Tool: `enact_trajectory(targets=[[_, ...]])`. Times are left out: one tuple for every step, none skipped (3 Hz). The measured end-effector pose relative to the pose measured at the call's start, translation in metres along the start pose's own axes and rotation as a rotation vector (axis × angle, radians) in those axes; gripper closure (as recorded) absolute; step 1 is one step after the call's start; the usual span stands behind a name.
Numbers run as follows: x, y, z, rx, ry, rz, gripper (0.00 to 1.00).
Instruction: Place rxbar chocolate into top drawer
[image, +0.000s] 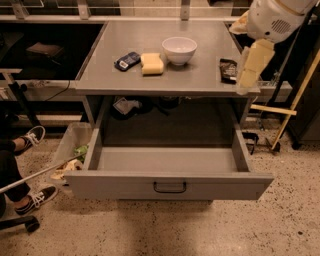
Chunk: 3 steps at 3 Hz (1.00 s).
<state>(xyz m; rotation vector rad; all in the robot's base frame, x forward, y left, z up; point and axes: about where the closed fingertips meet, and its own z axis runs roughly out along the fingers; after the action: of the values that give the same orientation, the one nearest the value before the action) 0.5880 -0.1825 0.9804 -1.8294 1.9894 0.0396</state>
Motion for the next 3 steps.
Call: enact_trajectory(targets=[[-0.013,-0.038,0.056,-0.099,-0.044,-0.04,0.0],[-0.012,-0.07,0.106,-0.145,-0.08,-0.02,0.0],[0.003,-0.1,0.12,-0.086,-0.151,0.054,0.0]])
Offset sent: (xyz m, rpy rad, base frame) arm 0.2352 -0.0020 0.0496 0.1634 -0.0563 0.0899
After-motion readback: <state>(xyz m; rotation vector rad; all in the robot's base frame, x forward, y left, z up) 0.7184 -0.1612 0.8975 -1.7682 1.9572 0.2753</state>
